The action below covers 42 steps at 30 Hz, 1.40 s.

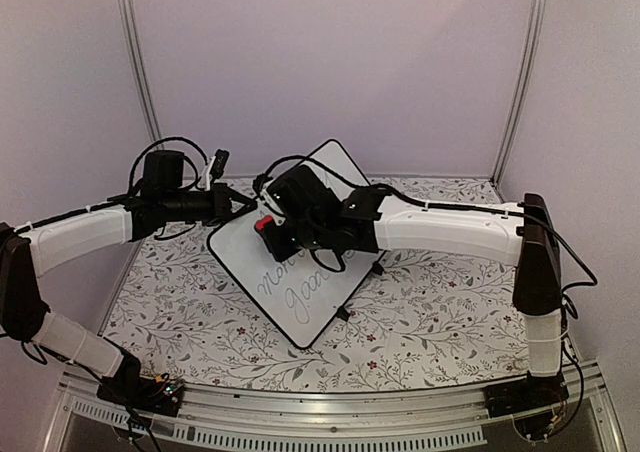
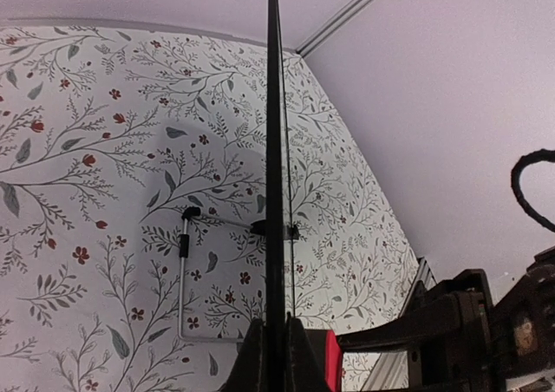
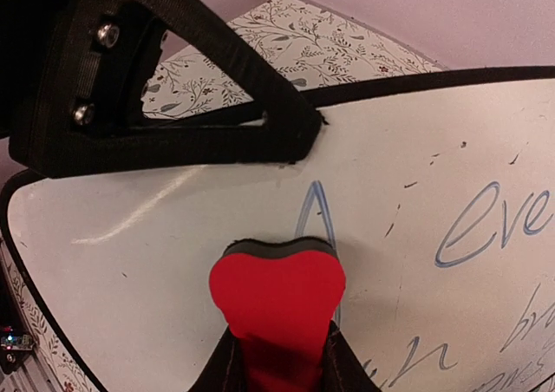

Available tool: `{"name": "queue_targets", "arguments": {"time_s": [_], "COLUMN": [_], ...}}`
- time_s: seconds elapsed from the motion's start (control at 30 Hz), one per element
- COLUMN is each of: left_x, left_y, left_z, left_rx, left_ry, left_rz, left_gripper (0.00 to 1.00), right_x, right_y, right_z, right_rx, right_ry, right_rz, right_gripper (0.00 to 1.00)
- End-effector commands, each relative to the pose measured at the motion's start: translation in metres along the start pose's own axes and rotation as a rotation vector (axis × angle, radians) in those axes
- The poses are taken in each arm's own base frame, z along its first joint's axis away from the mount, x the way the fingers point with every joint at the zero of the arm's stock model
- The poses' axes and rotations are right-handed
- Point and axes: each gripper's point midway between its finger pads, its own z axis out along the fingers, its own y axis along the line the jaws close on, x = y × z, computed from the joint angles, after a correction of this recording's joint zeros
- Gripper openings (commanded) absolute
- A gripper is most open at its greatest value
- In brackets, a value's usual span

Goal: Erase the whiteboard
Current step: Erase the whiteboard at the center of the board.

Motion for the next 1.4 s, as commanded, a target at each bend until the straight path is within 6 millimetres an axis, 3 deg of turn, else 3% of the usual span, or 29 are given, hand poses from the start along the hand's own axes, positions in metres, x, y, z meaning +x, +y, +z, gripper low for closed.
{"name": "queue_targets", "arguments": {"time_s": [0.0,0.13,0.3,0.5,0.67,0.97,1.17,1.37], "left_x": [-0.005,-0.005,-0.005,-0.005,-0.006,-0.005,-0.005,-0.004], "left_y": [-0.025,-0.025,-0.026,-0.026,-0.025,-0.025,-0.025,-0.024], "left_z": [-0.002,-0.002,-0.002,-0.002,-0.002,-0.002,-0.002,-0.001], "left_rx": [0.077,0.077,0.078,0.076,0.076,0.072,0.074,0.069], "left_ry": [-0.019,-0.019,-0.021,-0.021,-0.022,-0.02,-0.02,-0.019], "left_rz": [0.076,0.078,0.079,0.079,0.079,0.078,0.079,0.078], "left_gripper": [0.0,0.0,0.0,0.0,0.0,0.0,0.0,0.0], "right_x": [-0.006,0.001,0.027,0.047,0.066,0.09,0.09,0.068], "right_y": [-0.017,-0.018,-0.02,-0.005,0.001,-0.009,-0.017,-0.019], "right_z": [0.008,0.01,0.012,-0.001,0.0,-0.011,-0.016,-0.014], "right_rx": [0.06,0.063,0.048,0.016,0.022,0.052,0.079,0.085], "right_ry": [-0.004,0.015,0.062,0.091,0.138,0.173,0.163,0.12], "right_rz": [0.001,0.0,0.009,-0.024,-0.054,-0.032,-0.022,-0.015], "right_gripper": [0.11,0.11,0.11,0.1,0.1,0.1,0.1,0.1]}}
